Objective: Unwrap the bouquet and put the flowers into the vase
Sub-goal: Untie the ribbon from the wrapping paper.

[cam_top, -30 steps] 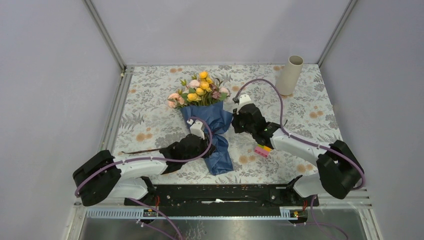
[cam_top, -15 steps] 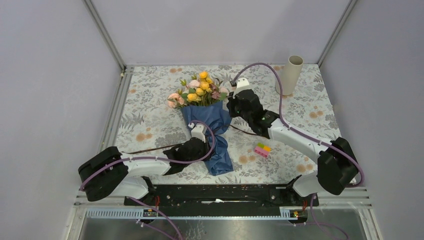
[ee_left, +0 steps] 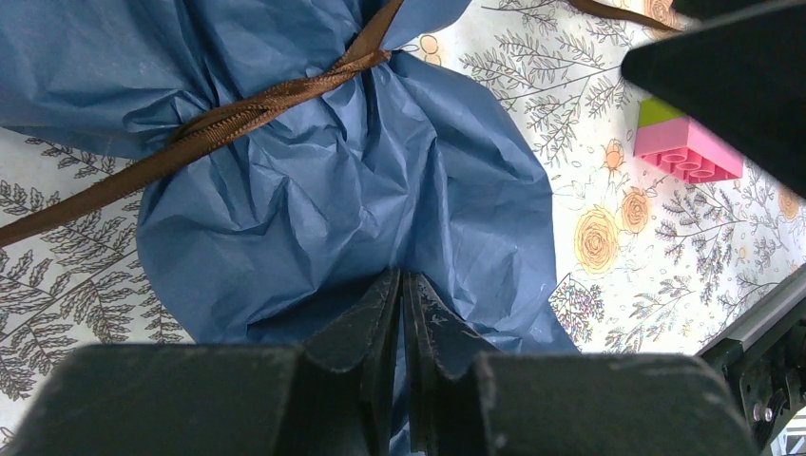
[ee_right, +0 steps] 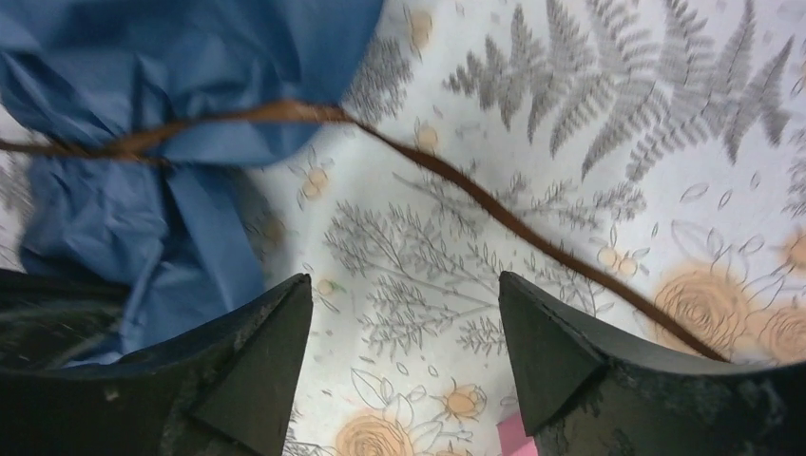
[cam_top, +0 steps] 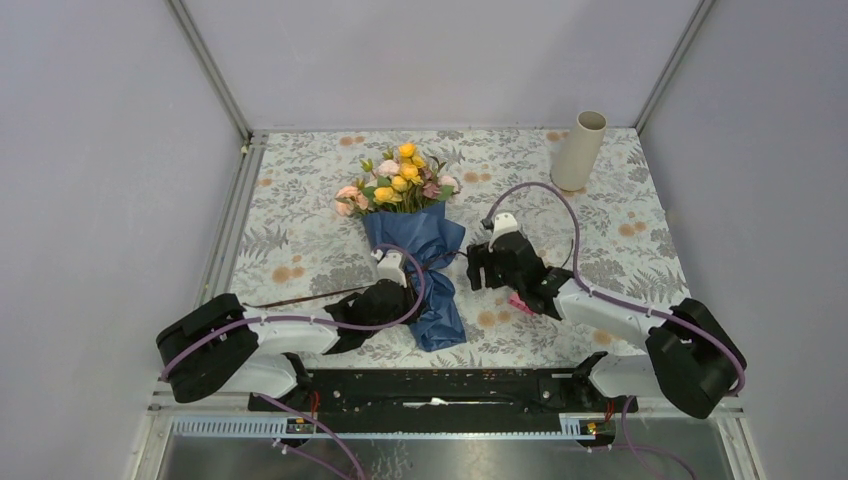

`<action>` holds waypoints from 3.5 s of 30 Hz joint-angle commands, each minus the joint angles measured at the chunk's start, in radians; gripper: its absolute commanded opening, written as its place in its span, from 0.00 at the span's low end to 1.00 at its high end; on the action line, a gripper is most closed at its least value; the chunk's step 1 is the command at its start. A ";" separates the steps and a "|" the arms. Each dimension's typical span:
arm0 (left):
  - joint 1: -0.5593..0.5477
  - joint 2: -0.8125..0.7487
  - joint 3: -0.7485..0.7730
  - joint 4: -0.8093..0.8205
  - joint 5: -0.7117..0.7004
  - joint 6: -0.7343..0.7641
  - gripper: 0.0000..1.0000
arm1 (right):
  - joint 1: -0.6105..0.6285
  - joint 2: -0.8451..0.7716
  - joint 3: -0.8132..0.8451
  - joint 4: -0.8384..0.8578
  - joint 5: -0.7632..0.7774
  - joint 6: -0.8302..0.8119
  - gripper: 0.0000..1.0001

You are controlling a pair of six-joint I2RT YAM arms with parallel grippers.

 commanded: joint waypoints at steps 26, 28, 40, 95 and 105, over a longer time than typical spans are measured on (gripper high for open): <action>-0.009 -0.043 0.020 -0.100 0.024 -0.002 0.11 | 0.013 0.353 0.110 0.250 0.073 -0.191 0.72; -0.009 -0.044 0.020 -0.100 0.024 -0.002 0.11 | 0.012 0.372 0.114 0.267 0.076 -0.189 0.65; -0.006 -0.050 0.029 -0.148 0.024 0.034 0.10 | 0.013 0.345 0.136 0.325 0.293 -0.166 0.00; 0.338 -0.286 0.664 -0.957 0.311 0.293 0.88 | -0.062 -0.221 0.319 -0.626 0.080 0.024 0.92; 0.383 -0.245 0.620 -0.832 0.399 0.298 0.84 | -0.038 -0.210 0.247 -0.372 -0.281 -0.056 0.78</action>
